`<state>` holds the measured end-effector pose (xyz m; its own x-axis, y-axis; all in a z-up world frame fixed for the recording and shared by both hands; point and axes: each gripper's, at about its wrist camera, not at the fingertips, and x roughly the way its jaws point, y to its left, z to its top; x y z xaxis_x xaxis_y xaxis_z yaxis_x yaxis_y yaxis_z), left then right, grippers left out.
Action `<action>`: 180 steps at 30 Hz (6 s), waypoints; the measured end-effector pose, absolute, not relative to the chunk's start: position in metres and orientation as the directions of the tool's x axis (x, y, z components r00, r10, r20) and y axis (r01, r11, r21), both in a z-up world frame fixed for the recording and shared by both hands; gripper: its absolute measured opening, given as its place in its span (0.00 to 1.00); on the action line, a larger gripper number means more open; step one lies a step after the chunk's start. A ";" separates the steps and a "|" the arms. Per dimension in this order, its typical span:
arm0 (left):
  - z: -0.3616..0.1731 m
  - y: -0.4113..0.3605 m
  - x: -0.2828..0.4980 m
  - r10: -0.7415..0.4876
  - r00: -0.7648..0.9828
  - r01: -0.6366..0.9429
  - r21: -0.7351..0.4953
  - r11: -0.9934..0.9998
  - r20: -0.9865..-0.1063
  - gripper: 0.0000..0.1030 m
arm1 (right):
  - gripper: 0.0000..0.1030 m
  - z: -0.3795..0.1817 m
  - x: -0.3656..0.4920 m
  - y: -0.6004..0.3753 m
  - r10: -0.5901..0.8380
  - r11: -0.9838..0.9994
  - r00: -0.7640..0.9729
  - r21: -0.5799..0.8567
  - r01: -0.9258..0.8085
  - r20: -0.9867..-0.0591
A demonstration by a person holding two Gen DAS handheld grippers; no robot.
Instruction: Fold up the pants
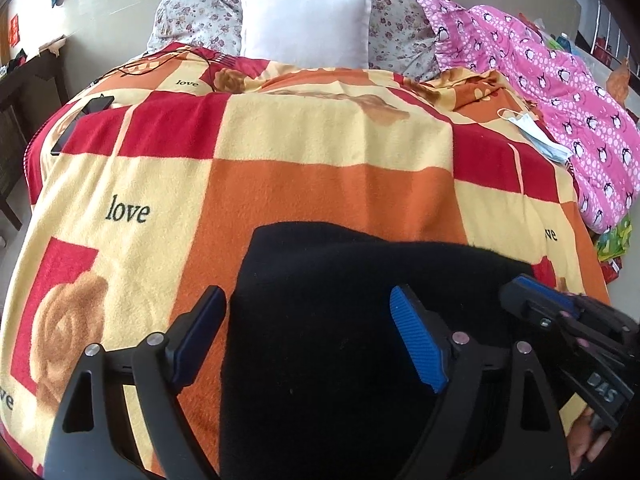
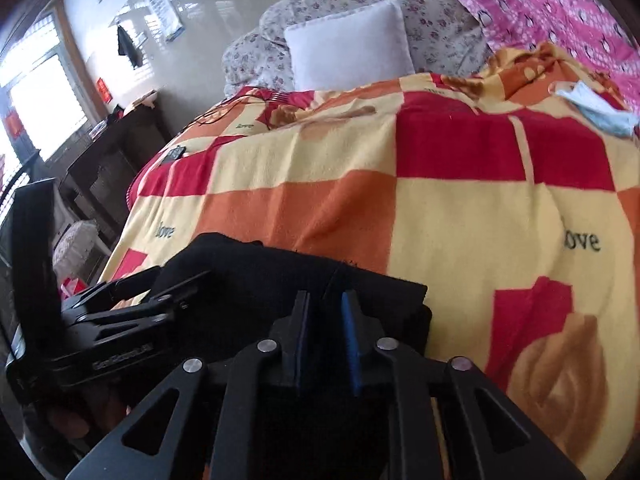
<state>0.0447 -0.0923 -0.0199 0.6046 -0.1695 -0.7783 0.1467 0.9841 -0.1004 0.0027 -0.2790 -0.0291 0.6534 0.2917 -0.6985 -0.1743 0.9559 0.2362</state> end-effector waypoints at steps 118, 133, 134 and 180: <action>-0.005 -0.047 0.017 -0.006 0.718 0.066 0.059 0.996 -0.696 0.77 | 0.55 -0.008 -0.019 -0.234 0.281 0.958 0.710 0.145 -0.247 -0.646; 0.010 -0.029 -0.032 0.021 0.786 0.014 0.051 0.999 -0.618 0.77 | 0.67 -0.002 -0.035 -0.224 0.264 0.962 0.720 0.121 -0.245 -0.642; 0.011 -0.028 -0.034 0.018 0.790 0.016 0.049 0.999 -0.613 0.77 | 0.67 -0.001 -0.036 -0.224 0.265 0.962 0.720 0.121 -0.246 -0.642; 0.002 -0.026 -0.050 -0.006 0.784 0.019 0.014 1.000 -0.621 0.77 | 0.70 -0.011 -0.037 -0.220 0.260 0.960 0.683 0.108 -0.258 -0.683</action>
<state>-0.0498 -0.0257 0.0023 0.7839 -0.0062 -0.6209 0.0187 0.9997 0.0136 -0.0374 -0.2202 -0.0108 0.6827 0.2602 -0.6828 -0.2583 0.9600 0.1076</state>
